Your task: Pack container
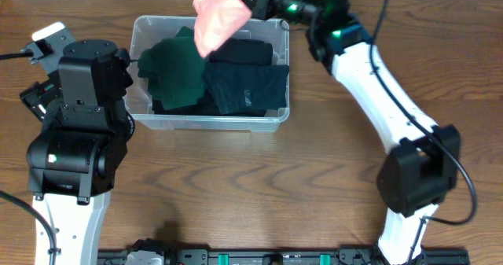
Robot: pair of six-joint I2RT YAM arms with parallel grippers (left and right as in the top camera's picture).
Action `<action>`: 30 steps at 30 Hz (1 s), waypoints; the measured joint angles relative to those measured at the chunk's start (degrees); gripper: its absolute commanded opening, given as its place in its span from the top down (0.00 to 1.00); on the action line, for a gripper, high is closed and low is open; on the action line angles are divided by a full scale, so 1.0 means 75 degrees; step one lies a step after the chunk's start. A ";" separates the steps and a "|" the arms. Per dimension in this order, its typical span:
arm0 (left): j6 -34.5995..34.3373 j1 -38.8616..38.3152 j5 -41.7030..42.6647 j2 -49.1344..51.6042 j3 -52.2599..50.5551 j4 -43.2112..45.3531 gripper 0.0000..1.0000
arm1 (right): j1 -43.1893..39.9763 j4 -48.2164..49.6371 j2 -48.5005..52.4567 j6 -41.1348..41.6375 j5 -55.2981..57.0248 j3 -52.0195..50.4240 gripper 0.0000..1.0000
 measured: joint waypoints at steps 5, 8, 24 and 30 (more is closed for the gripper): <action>0.0000 0.0000 -0.0003 0.0000 0.0000 0.0006 0.02 | 0.0204 -0.1833 0.0318 -0.0440 -0.0020 -0.0026 0.99; -0.0003 0.0000 -0.0003 -0.0003 0.0000 0.0006 0.02 | 0.0204 -0.3602 0.0315 -0.1457 0.0411 -0.0026 0.99; 0.0000 0.0000 0.0000 0.0000 0.0000 -0.0003 0.02 | -0.0440 -0.5645 0.0312 -0.4176 0.2366 -0.0117 0.57; 0.0000 0.0000 0.0000 0.0000 0.0000 -0.0003 0.02 | -0.0507 -0.5438 0.0169 -0.4319 0.2868 -0.0119 0.52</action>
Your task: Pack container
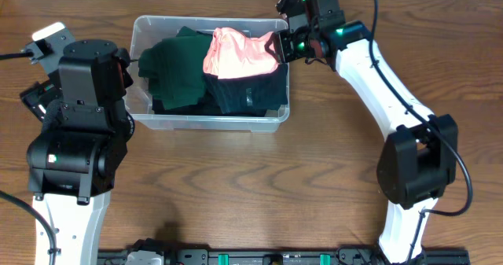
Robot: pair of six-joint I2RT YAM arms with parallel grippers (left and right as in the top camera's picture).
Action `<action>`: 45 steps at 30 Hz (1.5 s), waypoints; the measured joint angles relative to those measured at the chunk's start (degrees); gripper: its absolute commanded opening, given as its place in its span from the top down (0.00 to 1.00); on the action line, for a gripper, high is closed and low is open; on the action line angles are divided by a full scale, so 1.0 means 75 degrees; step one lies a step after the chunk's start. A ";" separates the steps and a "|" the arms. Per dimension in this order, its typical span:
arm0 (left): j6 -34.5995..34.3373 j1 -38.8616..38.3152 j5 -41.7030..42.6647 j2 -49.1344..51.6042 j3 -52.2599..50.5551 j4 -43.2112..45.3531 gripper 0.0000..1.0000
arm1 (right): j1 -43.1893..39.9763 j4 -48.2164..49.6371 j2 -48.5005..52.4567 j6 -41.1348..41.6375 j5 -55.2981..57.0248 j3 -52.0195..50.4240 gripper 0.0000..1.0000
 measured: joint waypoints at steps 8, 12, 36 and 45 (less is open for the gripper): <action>0.0000 0.0000 0.0000 0.0000 0.0000 0.0003 0.02 | 0.0128 0.0562 -0.1003 0.0035 -0.0318 0.0006 0.87; 0.0000 0.0000 0.0000 0.0000 0.0000 0.0000 0.02 | 0.0504 0.1148 -0.1160 0.0373 -0.0428 0.0044 0.99; 0.0000 0.0000 0.0000 0.0000 0.0000 0.0003 0.02 | 0.1515 0.1192 0.1553 0.0694 0.0691 0.0449 0.99; 0.0000 0.0000 0.0000 0.0000 0.0000 0.0000 0.02 | 0.1527 0.1166 0.0277 0.0146 0.0597 0.0044 0.90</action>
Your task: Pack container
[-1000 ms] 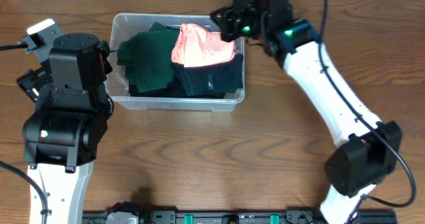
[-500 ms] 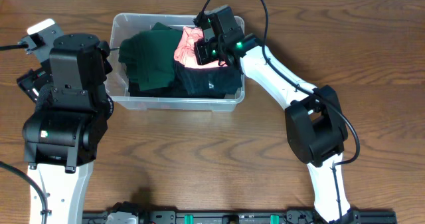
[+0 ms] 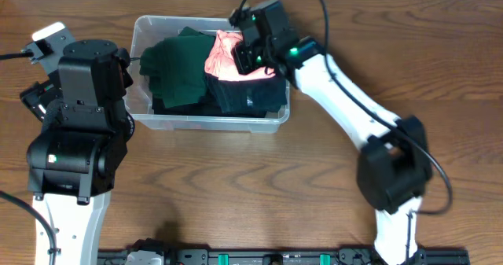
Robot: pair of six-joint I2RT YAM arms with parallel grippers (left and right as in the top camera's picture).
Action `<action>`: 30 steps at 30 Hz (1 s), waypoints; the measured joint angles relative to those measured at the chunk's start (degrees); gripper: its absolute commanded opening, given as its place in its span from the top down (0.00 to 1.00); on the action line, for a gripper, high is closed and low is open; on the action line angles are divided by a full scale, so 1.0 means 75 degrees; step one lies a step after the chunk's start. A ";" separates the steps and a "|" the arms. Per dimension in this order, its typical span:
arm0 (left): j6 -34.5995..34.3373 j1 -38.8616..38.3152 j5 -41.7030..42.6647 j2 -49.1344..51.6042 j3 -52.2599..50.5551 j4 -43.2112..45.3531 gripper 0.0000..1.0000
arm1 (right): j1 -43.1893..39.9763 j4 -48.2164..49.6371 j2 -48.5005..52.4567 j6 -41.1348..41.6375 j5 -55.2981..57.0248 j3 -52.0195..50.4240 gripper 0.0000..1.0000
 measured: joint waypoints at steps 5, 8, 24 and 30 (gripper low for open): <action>0.0000 0.0000 0.0000 0.0000 0.0000 0.0003 0.02 | -0.0099 -0.0347 -0.1582 -0.0262 0.0484 0.0003 0.28; 0.0000 0.0000 0.0000 0.0000 0.0000 0.0003 0.02 | -0.0382 -0.0702 -0.2480 -0.0408 0.0807 0.0009 0.01; 0.0000 0.0000 0.0000 0.0000 0.0000 0.0003 0.02 | -0.0985 -0.3284 -0.4255 -0.0615 0.1527 0.0012 0.01; 0.0000 0.0000 0.0000 0.0000 0.0000 0.0003 0.02 | -0.1903 -0.3494 -0.4771 -0.0618 0.1816 0.0006 0.01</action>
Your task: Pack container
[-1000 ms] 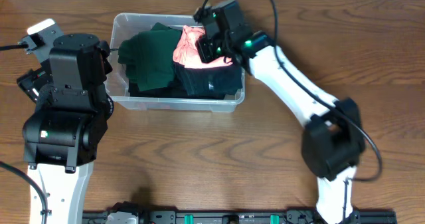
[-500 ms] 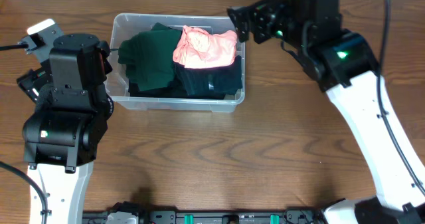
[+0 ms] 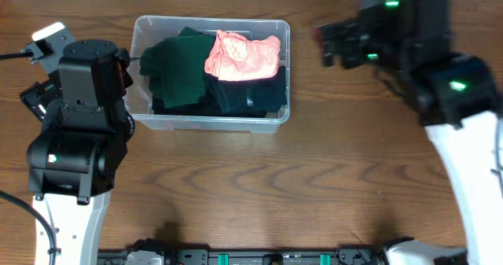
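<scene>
The clear plastic container (image 3: 141, 31) stands at the back of the table, left of centre. It holds dark green clothes (image 3: 173, 64) on the left and a dark folded garment (image 3: 251, 96) on the right. A pink garment (image 3: 242, 57) lies crumpled on top at the back right. My right gripper (image 3: 326, 45) hangs high and blurred to the right of the container, its fingers apart with nothing between them. My left arm (image 3: 78, 123) is folded at the left of the table, and its gripper cannot be made out.
Wooden table (image 3: 259, 186) extends in front of the container. The right arm's white link (image 3: 471, 163) runs down the right edge of the view. A black rail (image 3: 259, 257) lies along the front edge.
My right gripper was down on the pink garment inside the container. Now it is off the garment and high up to the right. The garment stays spread in the container. The left arm is unchanged.
My right gripper held the pink garment up above the container's back edge. Then the garment lay on the dark clothes with the gripper at its right end. Later the gripper pressed on it from above. Now the garment lies free and the arm is away.
</scene>
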Robot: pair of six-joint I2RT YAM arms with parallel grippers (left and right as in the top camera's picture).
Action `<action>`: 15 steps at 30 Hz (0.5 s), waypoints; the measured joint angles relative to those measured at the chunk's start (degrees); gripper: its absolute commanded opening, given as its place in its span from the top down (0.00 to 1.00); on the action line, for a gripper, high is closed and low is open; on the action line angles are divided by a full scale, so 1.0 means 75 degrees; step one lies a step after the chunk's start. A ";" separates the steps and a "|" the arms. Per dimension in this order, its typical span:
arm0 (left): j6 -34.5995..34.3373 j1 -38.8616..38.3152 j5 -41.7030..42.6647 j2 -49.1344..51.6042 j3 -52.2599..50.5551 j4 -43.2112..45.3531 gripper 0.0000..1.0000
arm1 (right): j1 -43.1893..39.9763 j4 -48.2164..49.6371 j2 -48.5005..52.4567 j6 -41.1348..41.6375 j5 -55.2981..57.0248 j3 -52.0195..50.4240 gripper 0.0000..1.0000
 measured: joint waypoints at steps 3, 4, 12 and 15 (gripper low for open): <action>0.0000 0.0000 0.0000 0.0000 0.0000 -0.0003 0.02 | -0.0624 -0.0393 -0.0641 -0.0154 0.0137 0.0000 0.01; 0.0000 0.0000 0.0000 0.0000 0.0000 0.0000 0.02 | -0.0714 -0.0507 -0.0796 -0.0213 0.0149 0.0000 0.01; 0.0000 0.0000 0.0000 0.0000 0.0000 -0.0003 0.02 | -0.1862 -0.0577 -0.2547 -0.0822 0.0192 -0.0857 0.01; 0.0000 0.0000 -0.0003 0.0000 0.0000 -0.0006 0.02 | -0.2282 0.0146 -0.3386 -0.0898 0.0207 -0.2110 0.01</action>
